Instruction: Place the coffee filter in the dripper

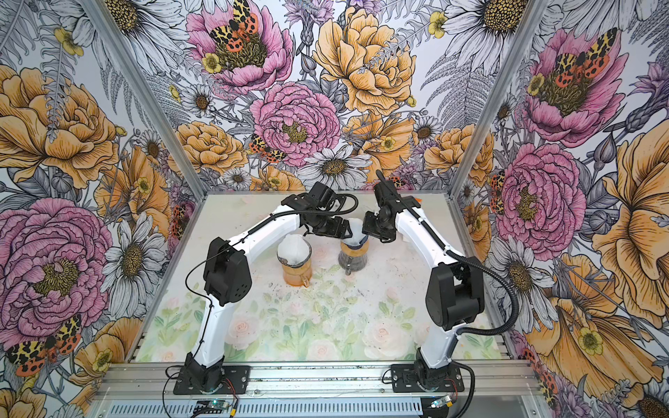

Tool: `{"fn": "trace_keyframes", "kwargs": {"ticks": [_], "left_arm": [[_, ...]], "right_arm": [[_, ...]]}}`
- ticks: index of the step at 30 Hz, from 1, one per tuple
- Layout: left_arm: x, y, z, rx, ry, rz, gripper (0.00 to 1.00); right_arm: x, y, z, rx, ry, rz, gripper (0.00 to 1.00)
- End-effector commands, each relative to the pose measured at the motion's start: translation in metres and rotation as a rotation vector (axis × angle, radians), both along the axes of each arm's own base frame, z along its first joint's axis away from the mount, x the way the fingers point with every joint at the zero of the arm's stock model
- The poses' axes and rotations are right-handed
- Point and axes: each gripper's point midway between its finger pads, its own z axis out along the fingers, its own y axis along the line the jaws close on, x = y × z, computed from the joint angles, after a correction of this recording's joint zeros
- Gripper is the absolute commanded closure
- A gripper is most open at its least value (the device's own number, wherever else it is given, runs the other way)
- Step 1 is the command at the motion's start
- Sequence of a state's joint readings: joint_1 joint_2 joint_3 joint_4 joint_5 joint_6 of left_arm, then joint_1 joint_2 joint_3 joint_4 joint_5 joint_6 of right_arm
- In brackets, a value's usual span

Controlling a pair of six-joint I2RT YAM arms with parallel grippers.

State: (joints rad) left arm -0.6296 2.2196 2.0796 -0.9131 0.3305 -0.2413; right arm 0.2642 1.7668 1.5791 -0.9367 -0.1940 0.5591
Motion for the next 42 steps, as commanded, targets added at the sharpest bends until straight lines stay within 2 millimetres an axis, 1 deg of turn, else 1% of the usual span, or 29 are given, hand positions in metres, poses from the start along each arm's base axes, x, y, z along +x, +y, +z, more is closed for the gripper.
{"fn": "trace_keyframes", "kwargs": {"ticks": [1, 6, 11, 18, 26, 29, 33, 38, 42], "left_arm": [[0.004, 0.005, 0.041, -0.055, -0.057, 0.022, 0.2], [0.003, 0.011, 0.033, -0.044, -0.037, 0.032, 0.2], [0.001, 0.012, 0.031, -0.037, -0.035, 0.028, 0.2], [0.002, 0.017, 0.018, -0.007, -0.019, 0.046, 0.22], [0.002, 0.016, 0.017, -0.013, -0.011, 0.047, 0.23], [0.001, 0.012, 0.025, -0.035, -0.014, 0.038, 0.23], [0.002, -0.002, 0.046, -0.085, -0.047, 0.007, 0.22], [0.008, -0.003, 0.062, -0.1, -0.086, 0.02, 0.21], [0.008, -0.004, 0.073, -0.113, -0.104, 0.022, 0.19]], "right_arm": [[0.004, 0.001, -0.008, -0.021, 0.005, -0.003, 0.55], [0.002, 0.002, -0.008, -0.025, 0.005, 0.0, 0.55], [0.002, 0.005, -0.005, -0.018, -0.002, 0.014, 0.55], [0.002, 0.008, -0.001, -0.011, -0.012, 0.025, 0.55], [0.002, 0.01, 0.001, -0.004, -0.017, 0.034, 0.55], [0.002, 0.012, 0.005, 0.008, -0.024, 0.043, 0.55], [0.005, 0.016, 0.018, 0.034, -0.051, 0.053, 0.55], [0.007, 0.018, 0.037, 0.05, -0.096, 0.06, 0.54], [0.006, 0.019, 0.049, 0.06, -0.128, 0.069, 0.54]]}}
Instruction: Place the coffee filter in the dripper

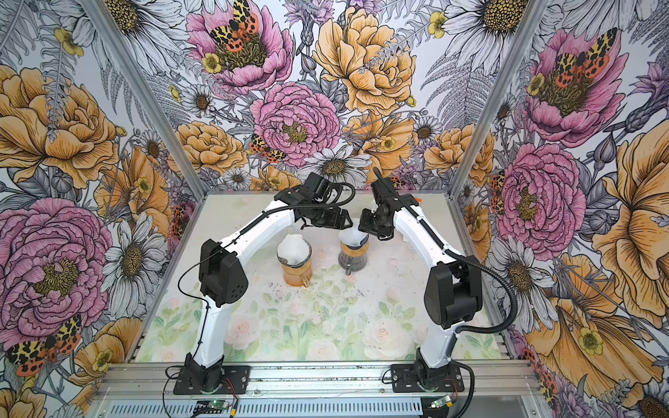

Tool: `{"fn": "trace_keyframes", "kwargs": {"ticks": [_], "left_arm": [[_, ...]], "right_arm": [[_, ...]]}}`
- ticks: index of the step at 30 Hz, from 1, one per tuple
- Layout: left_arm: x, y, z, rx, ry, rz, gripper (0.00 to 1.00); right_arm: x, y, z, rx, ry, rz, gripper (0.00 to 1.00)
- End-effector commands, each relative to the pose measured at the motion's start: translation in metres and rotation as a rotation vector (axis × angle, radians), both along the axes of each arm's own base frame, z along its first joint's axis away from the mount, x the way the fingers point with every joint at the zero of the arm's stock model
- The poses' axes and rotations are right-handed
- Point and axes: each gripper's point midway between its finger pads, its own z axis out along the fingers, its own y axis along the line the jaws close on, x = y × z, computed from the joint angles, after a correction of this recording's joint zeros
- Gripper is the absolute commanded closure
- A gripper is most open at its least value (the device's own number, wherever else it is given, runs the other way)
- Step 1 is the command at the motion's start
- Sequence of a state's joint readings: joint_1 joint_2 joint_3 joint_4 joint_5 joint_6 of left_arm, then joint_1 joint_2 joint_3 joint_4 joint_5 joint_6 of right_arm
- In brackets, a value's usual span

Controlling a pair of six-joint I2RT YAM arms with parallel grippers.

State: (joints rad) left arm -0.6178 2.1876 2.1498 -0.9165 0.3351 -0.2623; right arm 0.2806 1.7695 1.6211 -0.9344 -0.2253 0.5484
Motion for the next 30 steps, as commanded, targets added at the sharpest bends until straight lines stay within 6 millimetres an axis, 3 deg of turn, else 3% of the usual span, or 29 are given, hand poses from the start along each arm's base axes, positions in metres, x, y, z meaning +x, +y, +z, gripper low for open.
{"fn": "trace_keyframes", "kwargs": {"ticks": [1, 7, 11, 15, 21, 25, 30], "left_arm": [[-0.003, -0.003, 0.033, -0.048, -0.047, -0.001, 0.19], [-0.002, 0.01, 0.067, -0.018, -0.161, 0.044, 0.17], [-0.005, 0.024, 0.095, 0.013, -0.255, 0.088, 0.11], [-0.016, 0.037, 0.122, 0.051, -0.356, 0.111, 0.07], [-0.043, 0.058, 0.17, 0.035, -0.508, 0.174, 0.03], [-0.057, 0.085, 0.179, 0.022, -0.589, 0.249, 0.01], [-0.073, 0.139, 0.159, 0.076, -0.646, 0.367, 0.01]], "right_arm": [[0.001, 0.004, 0.038, 0.025, -0.102, 0.029, 0.54], [-0.001, -0.013, 0.068, -0.044, -0.217, -0.002, 0.54], [-0.005, -0.03, 0.093, -0.098, -0.33, -0.037, 0.53], [-0.015, -0.046, 0.112, -0.137, -0.438, -0.082, 0.49], [-0.036, -0.077, 0.125, -0.216, -0.545, -0.173, 0.4], [-0.048, -0.09, 0.123, -0.258, -0.566, -0.205, 0.33], [-0.061, -0.109, 0.107, -0.307, -0.555, -0.261, 0.23]]}}
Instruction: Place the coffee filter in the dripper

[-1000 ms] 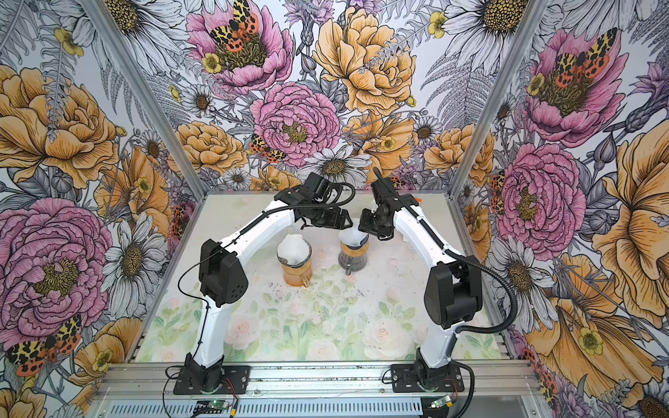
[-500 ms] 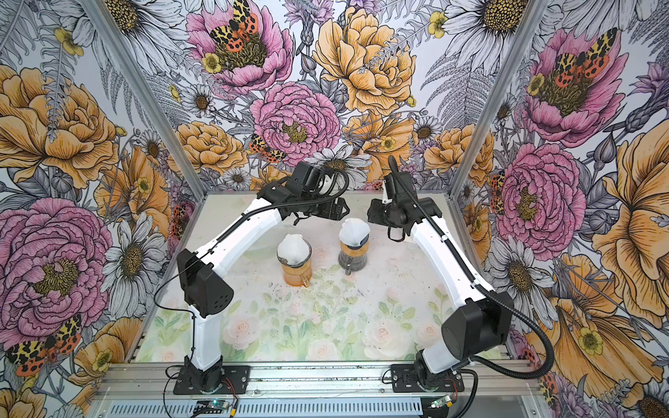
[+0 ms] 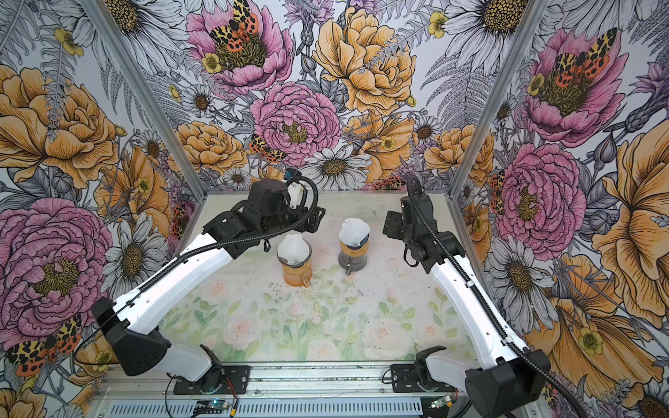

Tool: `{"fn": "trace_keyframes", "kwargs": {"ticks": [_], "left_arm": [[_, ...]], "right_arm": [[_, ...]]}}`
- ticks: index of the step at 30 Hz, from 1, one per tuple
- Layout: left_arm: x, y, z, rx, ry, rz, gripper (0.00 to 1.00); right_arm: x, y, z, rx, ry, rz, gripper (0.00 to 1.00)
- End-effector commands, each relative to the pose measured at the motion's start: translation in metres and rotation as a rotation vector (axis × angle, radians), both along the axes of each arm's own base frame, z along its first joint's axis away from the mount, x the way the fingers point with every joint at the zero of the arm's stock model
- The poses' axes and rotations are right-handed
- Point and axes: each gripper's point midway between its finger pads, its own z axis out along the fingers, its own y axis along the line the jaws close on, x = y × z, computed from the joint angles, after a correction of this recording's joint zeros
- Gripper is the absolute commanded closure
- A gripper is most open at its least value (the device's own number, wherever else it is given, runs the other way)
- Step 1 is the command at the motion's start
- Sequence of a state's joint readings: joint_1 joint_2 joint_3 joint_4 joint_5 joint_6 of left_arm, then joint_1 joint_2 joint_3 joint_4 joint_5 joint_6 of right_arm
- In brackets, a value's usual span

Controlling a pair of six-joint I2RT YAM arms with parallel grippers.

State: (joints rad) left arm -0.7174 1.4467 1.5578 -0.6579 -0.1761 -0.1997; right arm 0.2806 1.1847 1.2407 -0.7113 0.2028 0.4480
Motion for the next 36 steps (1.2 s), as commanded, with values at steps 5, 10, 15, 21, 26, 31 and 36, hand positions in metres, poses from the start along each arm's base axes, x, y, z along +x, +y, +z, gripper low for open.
{"fn": "trace_keyframes", "kwargs": {"ticks": [5, 10, 15, 21, 26, 31, 36], "left_arm": [[-0.015, 0.085, -0.025, -0.017, -0.13, 0.232, 0.01], [-0.032, 0.146, -0.059, -0.053, -0.157, 0.402, 0.01], [-0.043, 0.2, -0.085, -0.099, -0.193, 0.56, 0.02], [-0.049, 0.242, -0.098, -0.089, -0.235, 0.689, 0.01], [-0.043, 0.256, -0.108, -0.006, -0.276, 0.708, 0.01], [-0.032, 0.261, -0.117, 0.038, -0.335, 0.714, 0.01], [-0.025, 0.265, -0.129, 0.037, -0.368, 0.729, 0.01]], "right_arm": [[-0.008, -0.03, -0.01, -0.054, -0.032, -0.121, 0.0], [-0.012, -0.055, -0.031, -0.088, -0.022, -0.22, 0.0], [-0.015, -0.083, -0.06, -0.082, -0.03, -0.333, 0.01], [-0.02, -0.104, -0.087, -0.065, -0.045, -0.428, 0.0], [-0.02, -0.11, -0.1, -0.066, -0.076, -0.46, 0.0], [-0.016, -0.112, -0.105, -0.084, -0.131, -0.455, 0.0], [-0.004, -0.1, -0.109, -0.087, -0.235, -0.359, 0.0]]}}
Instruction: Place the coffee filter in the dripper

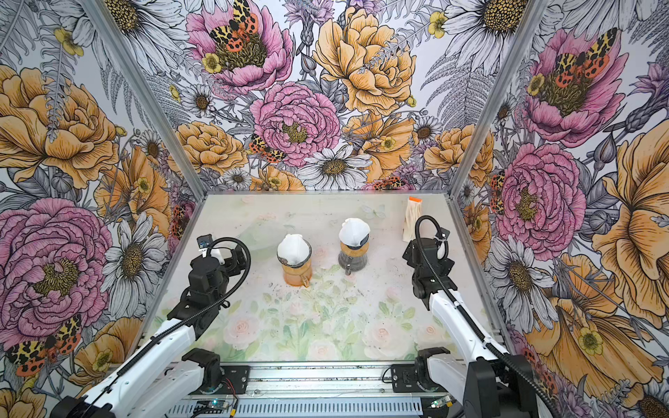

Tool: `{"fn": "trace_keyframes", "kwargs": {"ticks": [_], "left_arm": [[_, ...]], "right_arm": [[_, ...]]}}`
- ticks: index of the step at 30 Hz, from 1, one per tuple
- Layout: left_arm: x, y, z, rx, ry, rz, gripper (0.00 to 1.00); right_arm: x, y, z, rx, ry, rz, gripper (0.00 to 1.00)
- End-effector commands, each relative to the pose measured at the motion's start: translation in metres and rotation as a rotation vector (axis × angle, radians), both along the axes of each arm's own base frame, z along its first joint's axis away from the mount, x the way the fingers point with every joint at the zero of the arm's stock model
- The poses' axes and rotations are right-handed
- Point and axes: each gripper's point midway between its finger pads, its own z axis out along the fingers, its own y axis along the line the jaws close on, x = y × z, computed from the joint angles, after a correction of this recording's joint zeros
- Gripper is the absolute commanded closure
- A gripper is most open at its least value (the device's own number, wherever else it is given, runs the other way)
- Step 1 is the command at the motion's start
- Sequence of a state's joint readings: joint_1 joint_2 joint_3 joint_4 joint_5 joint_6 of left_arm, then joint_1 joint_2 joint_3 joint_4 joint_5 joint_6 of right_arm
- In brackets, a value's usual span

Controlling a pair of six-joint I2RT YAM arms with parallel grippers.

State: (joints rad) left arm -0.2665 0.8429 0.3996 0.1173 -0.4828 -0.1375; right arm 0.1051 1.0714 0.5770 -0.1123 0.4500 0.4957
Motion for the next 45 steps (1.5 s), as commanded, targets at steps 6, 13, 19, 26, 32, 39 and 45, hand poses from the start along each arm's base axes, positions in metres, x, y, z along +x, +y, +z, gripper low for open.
{"fn": "trace_keyframes", "kwargs": {"ticks": [6, 13, 19, 26, 32, 39, 45], "left_arm": [[0.012, 0.019, 0.005, 0.038, -0.098, 0.051, 0.01], [0.024, 0.017, -0.009, 0.023, -0.113, 0.012, 0.01], [0.037, 0.015, -0.021, 0.043, -0.1, -0.006, 0.01], [0.048, 0.015, -0.035, 0.053, -0.101, -0.037, 0.01], [0.051, 0.023, -0.034, 0.052, -0.122, -0.052, 0.01], [0.058, 0.026, -0.032, 0.059, -0.149, -0.086, 0.01], [0.067, 0.036, -0.041, 0.001, -0.135, -0.108, 0.01]], "right_arm": [[0.02, 0.004, 0.026, -0.087, -0.283, 0.077, 0.01], [0.039, 0.014, 0.018, -0.206, -0.238, 0.186, 0.0], [0.043, 0.02, -0.001, -0.23, -0.194, 0.237, 0.01], [0.043, 0.027, -0.013, -0.228, -0.206, 0.279, 0.0], [0.044, 0.04, -0.013, -0.236, -0.214, 0.37, 0.01], [0.05, 0.043, -0.012, -0.294, -0.226, 0.411, 0.01], [0.06, 0.035, -0.022, -0.312, -0.236, 0.385, 0.01]]}}
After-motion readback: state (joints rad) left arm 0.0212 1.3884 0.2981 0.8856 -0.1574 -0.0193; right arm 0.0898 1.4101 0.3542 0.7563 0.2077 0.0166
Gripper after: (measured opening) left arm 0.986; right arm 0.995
